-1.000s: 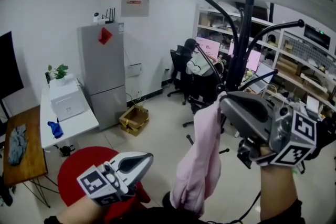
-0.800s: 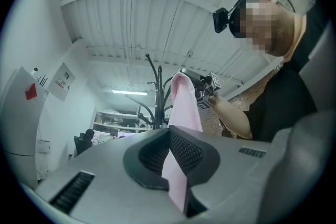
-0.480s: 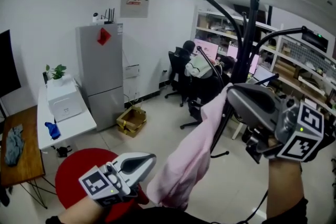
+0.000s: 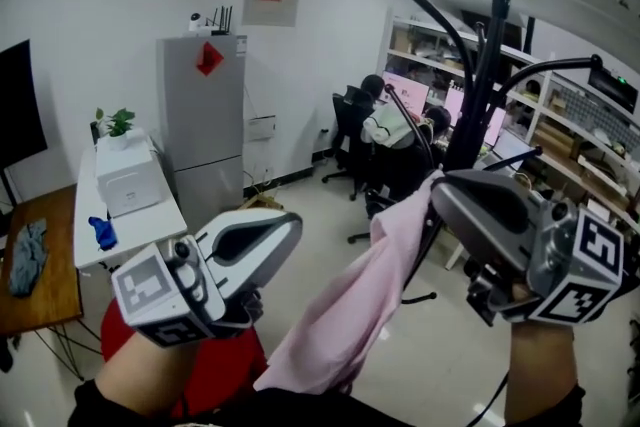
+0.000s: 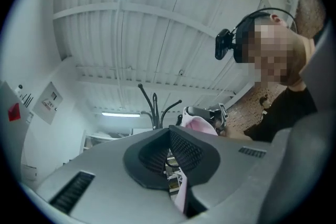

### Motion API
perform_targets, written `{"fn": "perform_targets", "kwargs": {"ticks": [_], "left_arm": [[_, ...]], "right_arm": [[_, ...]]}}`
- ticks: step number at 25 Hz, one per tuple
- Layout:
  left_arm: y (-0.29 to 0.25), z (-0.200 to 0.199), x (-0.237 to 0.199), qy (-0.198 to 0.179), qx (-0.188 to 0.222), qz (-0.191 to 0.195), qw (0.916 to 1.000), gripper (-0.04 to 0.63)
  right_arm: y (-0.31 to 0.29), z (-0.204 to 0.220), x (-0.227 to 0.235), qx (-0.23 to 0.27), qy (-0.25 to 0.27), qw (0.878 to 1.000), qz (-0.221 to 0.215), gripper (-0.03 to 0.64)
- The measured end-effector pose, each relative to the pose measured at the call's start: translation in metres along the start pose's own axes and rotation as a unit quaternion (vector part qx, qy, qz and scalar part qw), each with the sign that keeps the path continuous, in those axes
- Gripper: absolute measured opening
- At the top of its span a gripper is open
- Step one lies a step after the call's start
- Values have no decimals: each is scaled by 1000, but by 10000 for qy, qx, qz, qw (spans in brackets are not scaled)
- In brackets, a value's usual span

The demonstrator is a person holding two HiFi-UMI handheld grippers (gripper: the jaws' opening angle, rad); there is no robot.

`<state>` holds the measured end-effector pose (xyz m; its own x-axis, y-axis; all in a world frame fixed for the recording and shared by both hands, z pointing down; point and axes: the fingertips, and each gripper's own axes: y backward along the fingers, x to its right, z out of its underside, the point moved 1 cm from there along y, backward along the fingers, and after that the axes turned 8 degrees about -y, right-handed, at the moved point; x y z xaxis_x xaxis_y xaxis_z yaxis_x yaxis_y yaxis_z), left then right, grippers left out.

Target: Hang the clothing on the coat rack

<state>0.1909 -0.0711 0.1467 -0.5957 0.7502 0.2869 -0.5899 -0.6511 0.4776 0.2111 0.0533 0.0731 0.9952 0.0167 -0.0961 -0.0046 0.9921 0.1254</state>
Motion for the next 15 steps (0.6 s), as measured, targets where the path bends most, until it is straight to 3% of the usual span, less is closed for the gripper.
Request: {"fn": "perform_targets", "kwargs": {"ticks": [4, 8, 13, 15], "left_arm": [[-36, -27, 2, -334, -247, 510, 9978, 0], [-70, -30, 18, -424, -763, 1193, 9890, 0], [-98, -28, 40, 88, -923, 1810, 9791, 0], [-107, -24, 45, 111, -976, 1918, 9765, 0]], "right_arm": [[3, -3, 0, 37, 43, 9998, -215, 2], [4, -4, -1, 46, 76, 9987, -502, 2], [7, 1, 4, 8, 74, 9972, -749, 2], [9, 3, 6, 7, 75, 9965, -831, 2]]}}
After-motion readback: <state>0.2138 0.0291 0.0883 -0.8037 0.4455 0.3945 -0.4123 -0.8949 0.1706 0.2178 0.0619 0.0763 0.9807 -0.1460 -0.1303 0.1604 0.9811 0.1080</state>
